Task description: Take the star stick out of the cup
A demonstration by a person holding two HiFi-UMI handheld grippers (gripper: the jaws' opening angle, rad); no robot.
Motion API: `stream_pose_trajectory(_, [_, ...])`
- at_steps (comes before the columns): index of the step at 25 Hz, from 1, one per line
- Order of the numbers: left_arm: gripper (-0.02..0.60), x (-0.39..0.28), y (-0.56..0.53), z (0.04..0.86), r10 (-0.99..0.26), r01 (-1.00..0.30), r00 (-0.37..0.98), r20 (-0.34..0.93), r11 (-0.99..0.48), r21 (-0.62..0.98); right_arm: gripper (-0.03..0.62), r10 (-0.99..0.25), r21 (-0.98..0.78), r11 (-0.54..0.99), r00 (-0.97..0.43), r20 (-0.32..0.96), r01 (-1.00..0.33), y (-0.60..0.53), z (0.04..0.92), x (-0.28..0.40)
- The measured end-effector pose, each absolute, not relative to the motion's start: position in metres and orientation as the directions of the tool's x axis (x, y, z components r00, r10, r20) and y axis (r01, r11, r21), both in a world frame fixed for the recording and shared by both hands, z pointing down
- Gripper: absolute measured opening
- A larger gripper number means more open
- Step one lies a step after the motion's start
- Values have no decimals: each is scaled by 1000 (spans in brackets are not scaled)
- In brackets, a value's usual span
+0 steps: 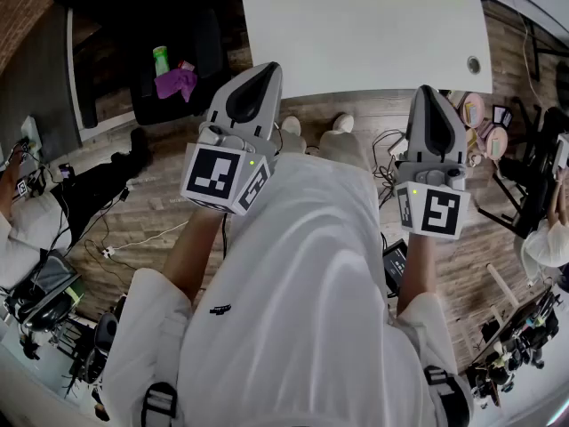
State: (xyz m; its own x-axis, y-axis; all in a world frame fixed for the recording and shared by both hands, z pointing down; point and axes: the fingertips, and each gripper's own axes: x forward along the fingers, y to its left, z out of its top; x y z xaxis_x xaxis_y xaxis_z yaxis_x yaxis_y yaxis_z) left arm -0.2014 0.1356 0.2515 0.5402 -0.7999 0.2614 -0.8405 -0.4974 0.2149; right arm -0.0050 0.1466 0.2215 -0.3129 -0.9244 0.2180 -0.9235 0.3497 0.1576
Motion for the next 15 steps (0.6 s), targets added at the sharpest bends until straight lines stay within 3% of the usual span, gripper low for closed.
stream_pose_trajectory(9, [-6, -170, 179, 227, -787, -817, 574, 226, -531, 223, 2, -911, 18, 368, -357, 205, -930, 190, 216, -14])
stream_pose_trajectory(15, [-6, -146, 193, 223, -776, -814, 580, 248, -550, 186, 3, -935, -49, 317, -321, 154, -947, 206, 216, 18])
